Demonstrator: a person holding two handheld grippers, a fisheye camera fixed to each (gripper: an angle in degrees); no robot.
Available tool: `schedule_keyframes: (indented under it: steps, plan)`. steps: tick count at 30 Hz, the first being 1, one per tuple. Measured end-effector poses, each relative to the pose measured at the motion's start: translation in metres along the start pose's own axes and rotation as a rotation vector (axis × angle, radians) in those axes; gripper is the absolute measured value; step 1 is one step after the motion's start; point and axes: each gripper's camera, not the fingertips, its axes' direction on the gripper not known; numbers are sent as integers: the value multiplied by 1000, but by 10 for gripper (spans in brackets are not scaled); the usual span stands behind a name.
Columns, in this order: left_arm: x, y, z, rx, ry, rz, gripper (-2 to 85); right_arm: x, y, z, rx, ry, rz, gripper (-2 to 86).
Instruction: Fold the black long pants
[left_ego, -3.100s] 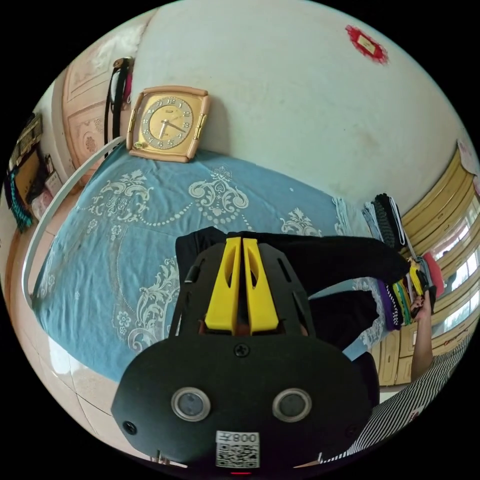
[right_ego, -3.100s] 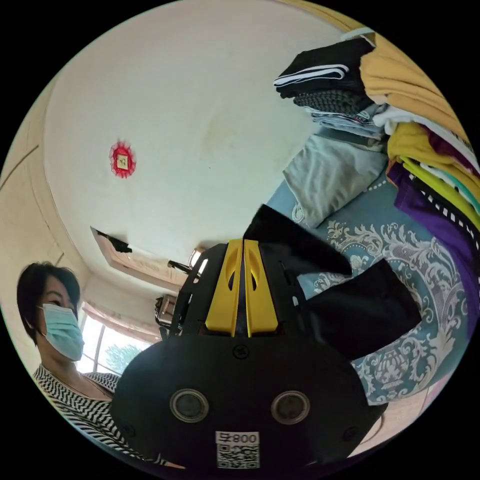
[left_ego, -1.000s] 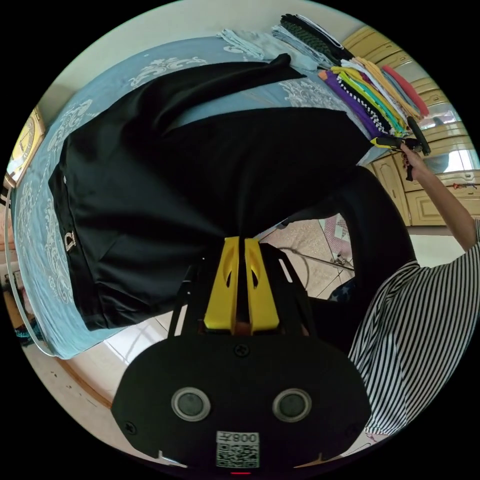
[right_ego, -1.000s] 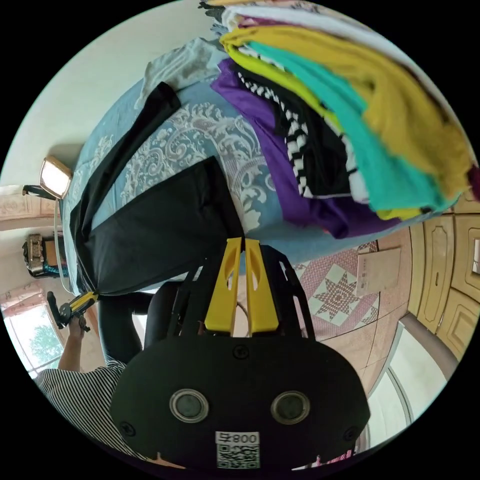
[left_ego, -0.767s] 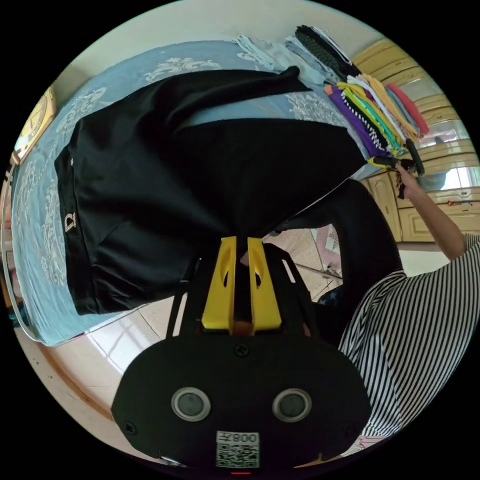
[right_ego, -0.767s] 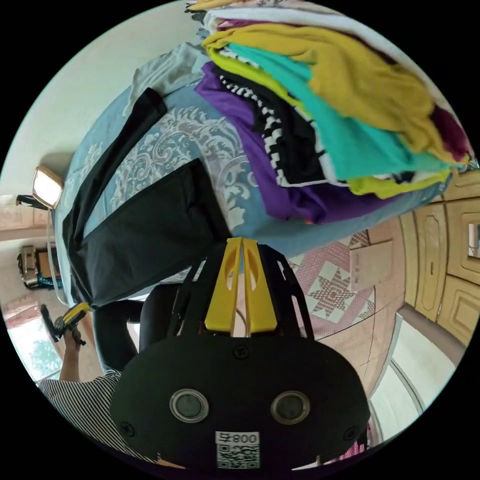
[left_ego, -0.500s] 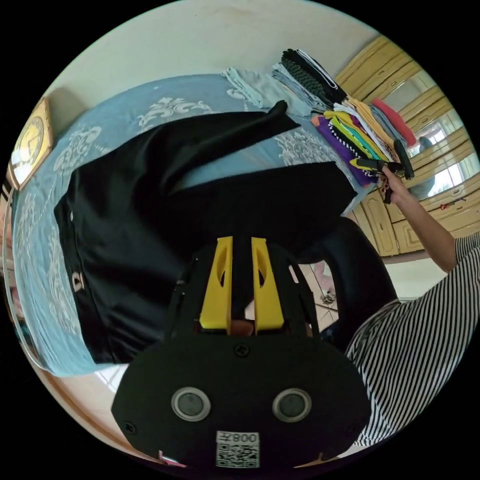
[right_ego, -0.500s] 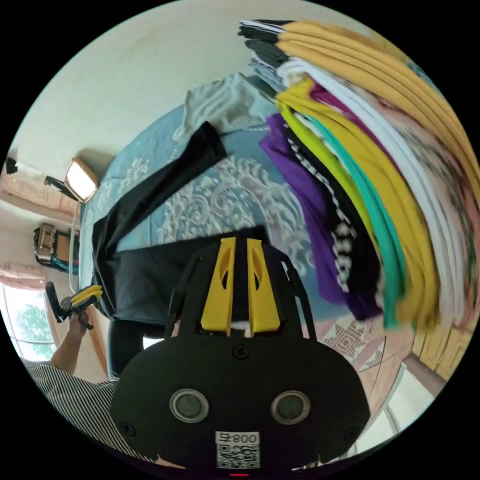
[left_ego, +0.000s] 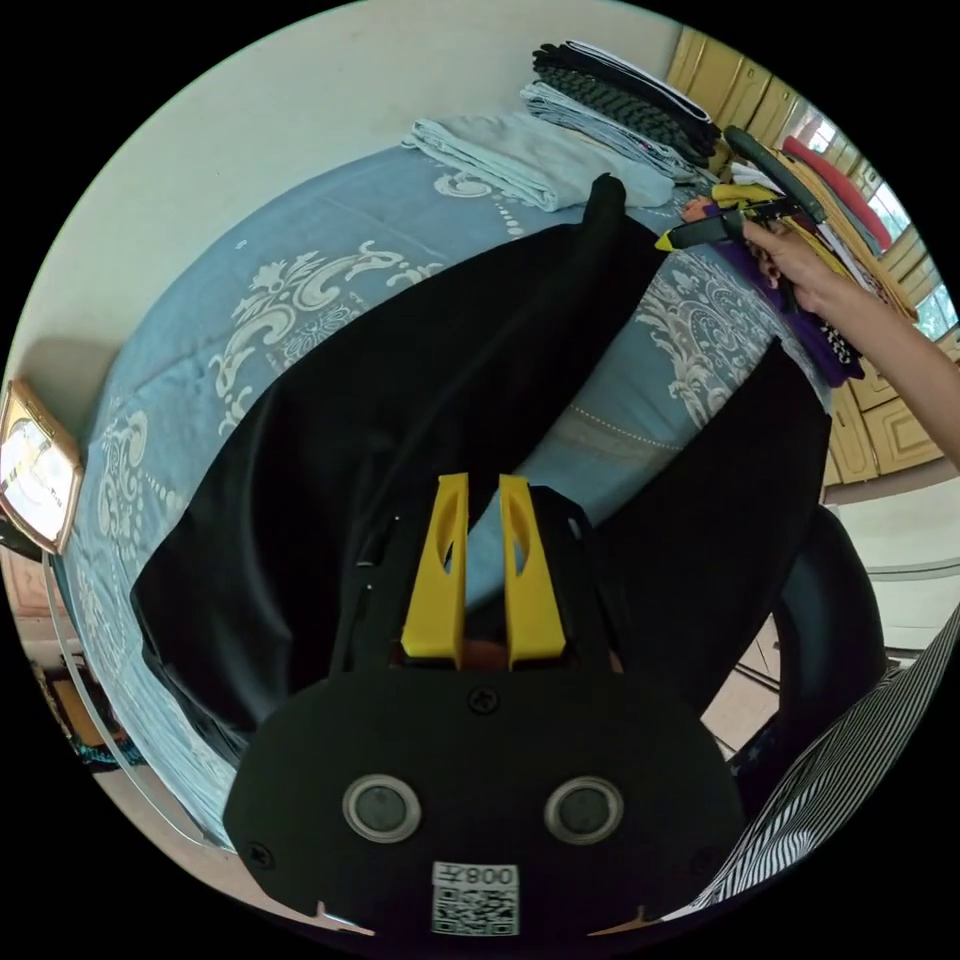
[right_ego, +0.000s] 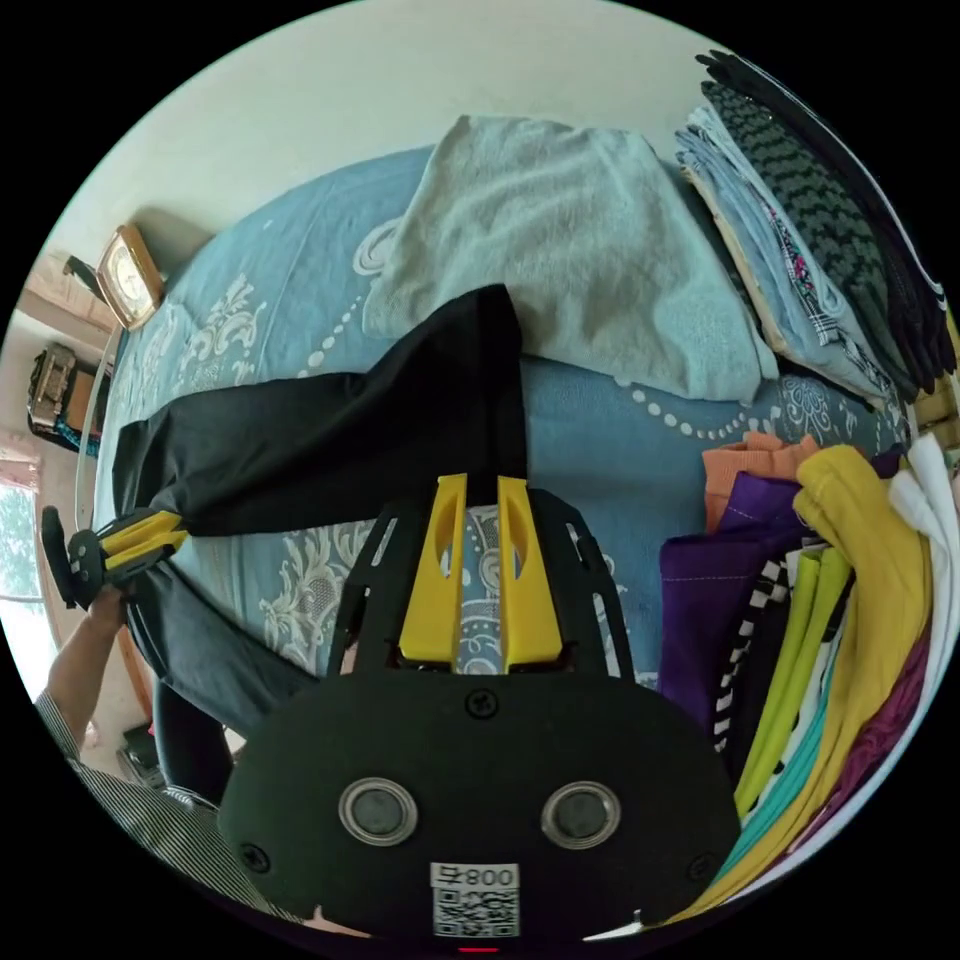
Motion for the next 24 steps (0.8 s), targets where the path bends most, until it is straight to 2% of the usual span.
schedule_keyframes:
  steps: [6,15,24]
  plan:
    - [-24,12,6,18,92,-66,19,0,-15,-36,-44,6,-51,21]
    - [-48,61,5,77,231,-42,13,8,0,-129,-40,-2,-81,1]
    - [-75,106,52,14,200,-30,30,14,0,-147,-102,13,-3,0]
